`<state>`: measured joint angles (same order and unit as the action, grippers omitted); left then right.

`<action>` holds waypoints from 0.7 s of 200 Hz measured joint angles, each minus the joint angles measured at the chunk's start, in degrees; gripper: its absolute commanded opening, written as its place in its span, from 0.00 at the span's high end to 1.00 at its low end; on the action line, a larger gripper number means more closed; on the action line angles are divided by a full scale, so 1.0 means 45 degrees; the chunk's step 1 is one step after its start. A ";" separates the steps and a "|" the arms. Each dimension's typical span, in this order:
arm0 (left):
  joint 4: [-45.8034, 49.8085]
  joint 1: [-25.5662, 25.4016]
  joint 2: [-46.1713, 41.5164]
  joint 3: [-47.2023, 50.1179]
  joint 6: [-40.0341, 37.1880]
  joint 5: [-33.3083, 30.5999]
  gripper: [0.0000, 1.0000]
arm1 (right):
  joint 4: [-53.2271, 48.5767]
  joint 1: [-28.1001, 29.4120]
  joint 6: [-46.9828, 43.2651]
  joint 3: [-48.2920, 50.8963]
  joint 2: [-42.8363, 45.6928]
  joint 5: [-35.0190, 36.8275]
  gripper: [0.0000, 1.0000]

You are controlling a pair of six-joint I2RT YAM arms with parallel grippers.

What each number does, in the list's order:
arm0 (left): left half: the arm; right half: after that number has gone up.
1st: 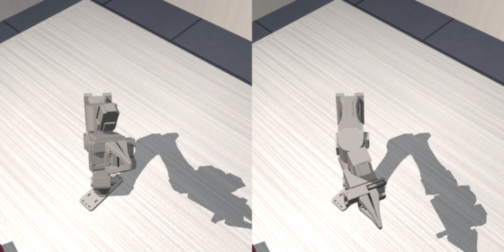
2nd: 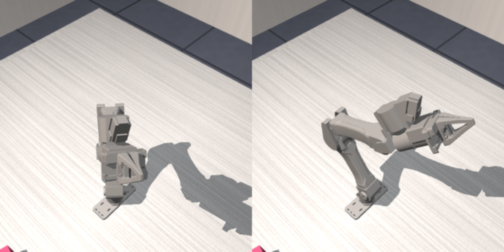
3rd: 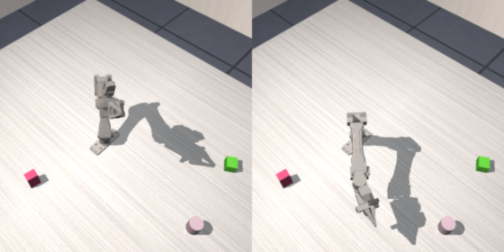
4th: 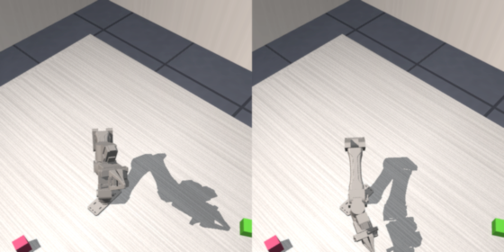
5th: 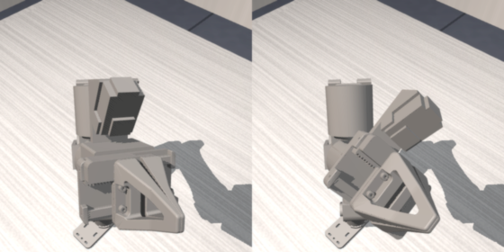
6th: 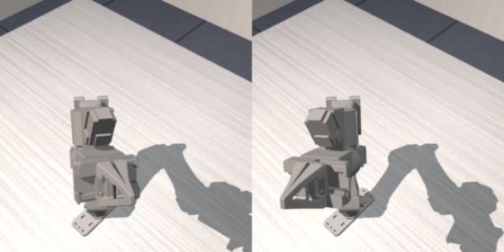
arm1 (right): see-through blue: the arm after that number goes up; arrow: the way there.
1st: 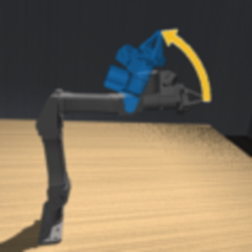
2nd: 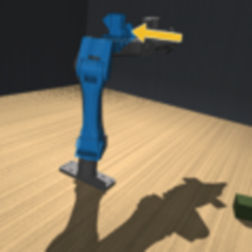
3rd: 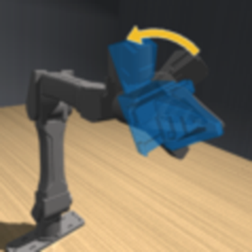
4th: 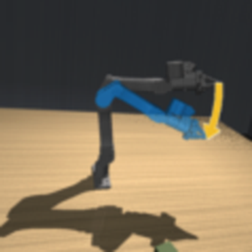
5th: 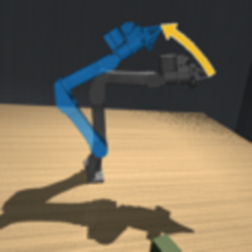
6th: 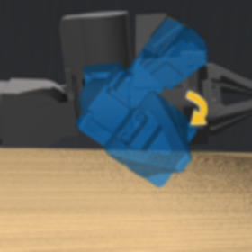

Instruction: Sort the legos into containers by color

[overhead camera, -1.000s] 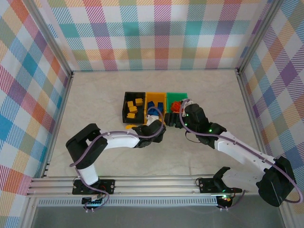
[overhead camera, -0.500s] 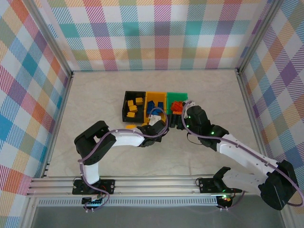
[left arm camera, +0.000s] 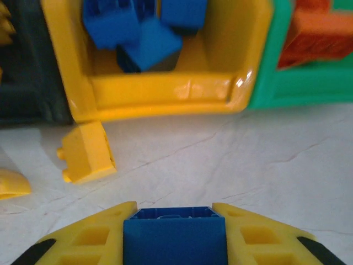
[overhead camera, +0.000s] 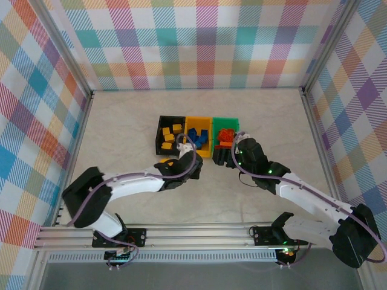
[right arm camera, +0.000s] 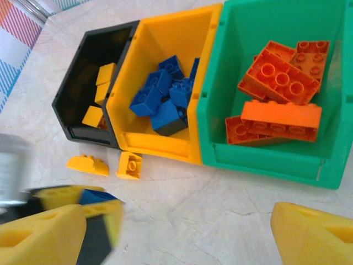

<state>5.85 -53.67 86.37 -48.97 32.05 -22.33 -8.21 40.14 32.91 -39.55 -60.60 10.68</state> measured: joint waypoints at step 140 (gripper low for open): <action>0.1695 0.4857 0.2161 -0.4274 -0.0787 0.2268 0.66 | -0.0112 0.0000 0.0534 0.0126 0.0301 0.0155 0.13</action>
<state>13.47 -31.81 96.09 -68.20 28.51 -12.12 -8.71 40.14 35.31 -38.98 -59.24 11.38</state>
